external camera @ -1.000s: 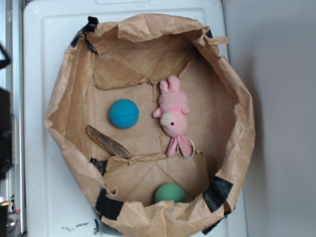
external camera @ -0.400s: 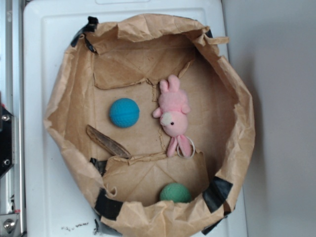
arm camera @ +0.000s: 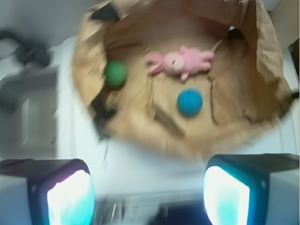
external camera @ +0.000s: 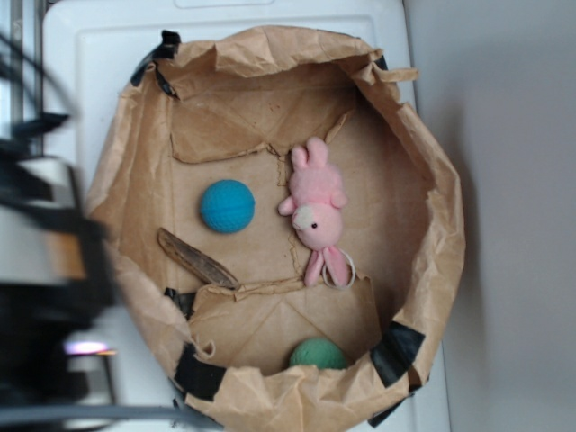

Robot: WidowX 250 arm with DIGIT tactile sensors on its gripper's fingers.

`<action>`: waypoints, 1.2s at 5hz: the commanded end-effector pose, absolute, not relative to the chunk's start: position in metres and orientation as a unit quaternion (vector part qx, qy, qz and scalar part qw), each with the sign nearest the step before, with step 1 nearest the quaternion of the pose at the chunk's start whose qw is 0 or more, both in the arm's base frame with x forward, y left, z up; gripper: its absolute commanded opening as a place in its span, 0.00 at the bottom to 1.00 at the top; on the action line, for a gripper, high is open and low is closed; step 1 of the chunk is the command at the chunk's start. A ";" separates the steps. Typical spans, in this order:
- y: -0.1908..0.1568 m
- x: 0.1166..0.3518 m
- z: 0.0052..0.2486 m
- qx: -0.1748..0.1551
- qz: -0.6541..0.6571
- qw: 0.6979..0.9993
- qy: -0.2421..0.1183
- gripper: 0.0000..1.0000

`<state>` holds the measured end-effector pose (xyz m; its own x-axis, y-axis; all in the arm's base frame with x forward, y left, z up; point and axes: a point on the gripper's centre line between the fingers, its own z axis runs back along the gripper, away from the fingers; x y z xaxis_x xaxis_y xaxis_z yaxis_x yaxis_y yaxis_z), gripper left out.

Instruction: Grab the pink bunny.

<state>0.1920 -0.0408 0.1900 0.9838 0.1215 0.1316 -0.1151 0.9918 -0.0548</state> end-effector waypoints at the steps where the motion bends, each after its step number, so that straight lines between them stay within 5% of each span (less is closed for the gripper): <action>1: -0.019 0.255 0.190 -0.033 0.107 0.990 -0.089 1.00; 2: -0.002 0.270 0.185 -0.084 0.234 0.964 -0.098 1.00; 3: 0.017 0.214 0.212 -0.069 0.351 0.926 -0.119 1.00; 6: 0.017 0.214 0.212 -0.069 0.351 0.926 -0.119 1.00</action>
<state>0.2158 0.0103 0.2055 0.7368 0.6601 0.1465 -0.6317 0.7493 -0.1990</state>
